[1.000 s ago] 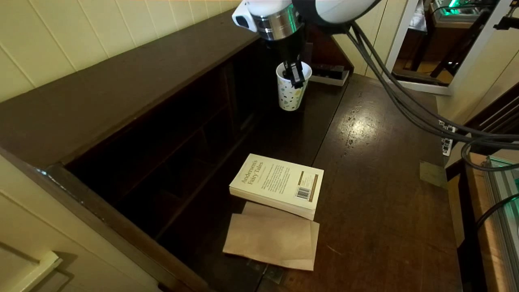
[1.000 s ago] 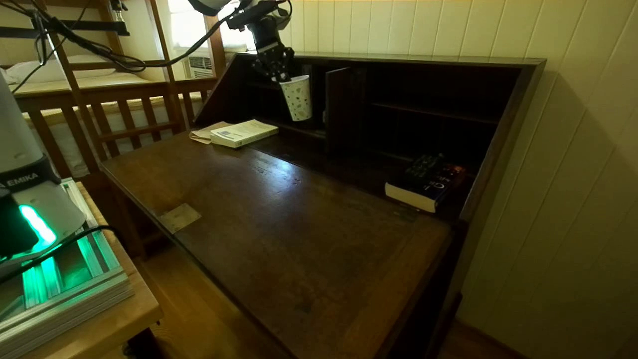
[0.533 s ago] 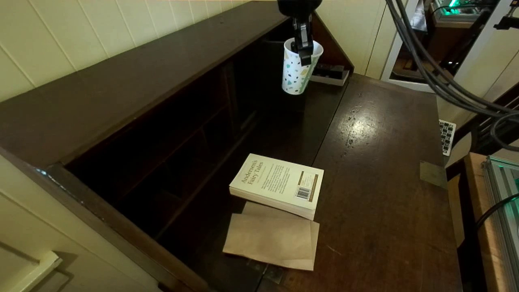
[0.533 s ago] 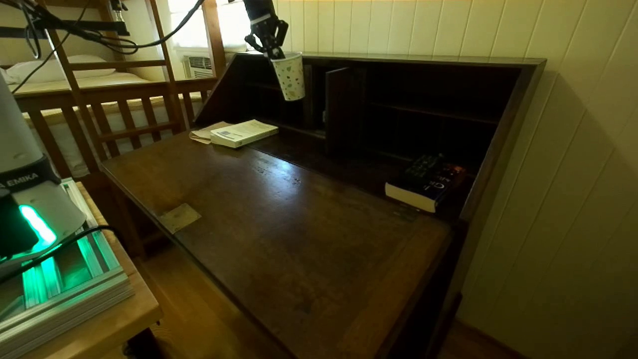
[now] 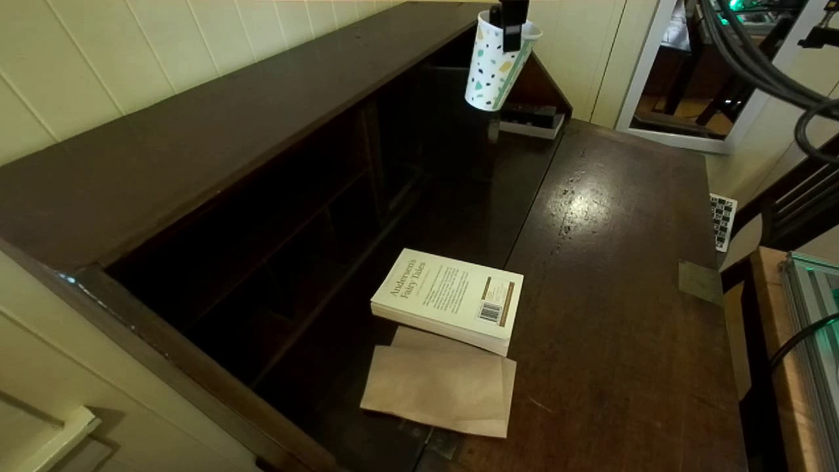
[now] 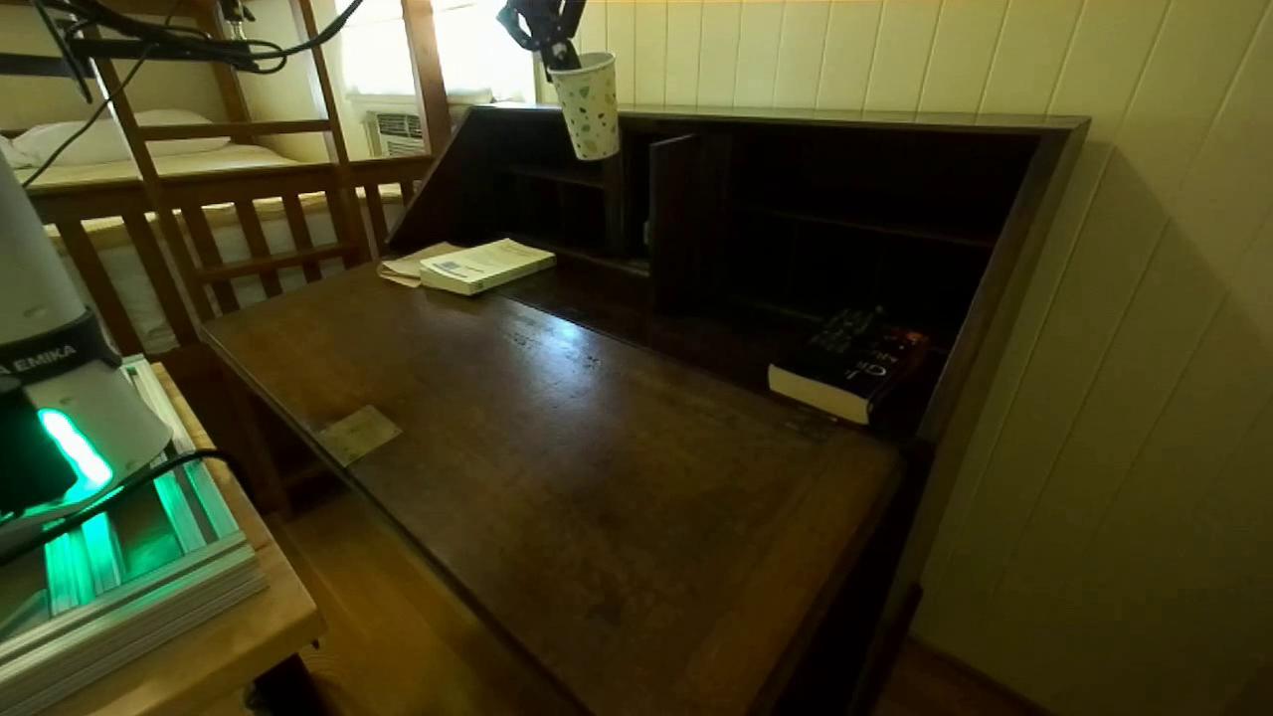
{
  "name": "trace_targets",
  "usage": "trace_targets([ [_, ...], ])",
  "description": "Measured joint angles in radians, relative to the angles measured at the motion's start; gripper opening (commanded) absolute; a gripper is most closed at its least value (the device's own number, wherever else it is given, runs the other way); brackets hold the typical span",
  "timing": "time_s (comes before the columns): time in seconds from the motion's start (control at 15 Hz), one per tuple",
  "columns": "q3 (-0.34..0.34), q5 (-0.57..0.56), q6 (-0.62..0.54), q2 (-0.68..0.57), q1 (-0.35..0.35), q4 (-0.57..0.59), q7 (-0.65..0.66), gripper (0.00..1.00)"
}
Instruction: Put the marker inside the paper cup, pick up the paper cup and put it at the top
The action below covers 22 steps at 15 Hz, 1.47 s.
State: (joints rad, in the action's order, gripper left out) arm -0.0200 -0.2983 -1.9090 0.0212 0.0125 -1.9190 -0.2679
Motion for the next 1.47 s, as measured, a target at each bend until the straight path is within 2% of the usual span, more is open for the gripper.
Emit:
trace_targets([
  [0.4,-0.049,0.086,0.058,-0.010,0.037,0.108,-0.107,0.03],
  [1.2,-0.045,0.082,0.058,-0.013,0.037,0.104,-0.103,0.01],
  [1.47,-0.052,0.082,0.058,-0.034,0.042,0.140,-0.120,0.01],
])
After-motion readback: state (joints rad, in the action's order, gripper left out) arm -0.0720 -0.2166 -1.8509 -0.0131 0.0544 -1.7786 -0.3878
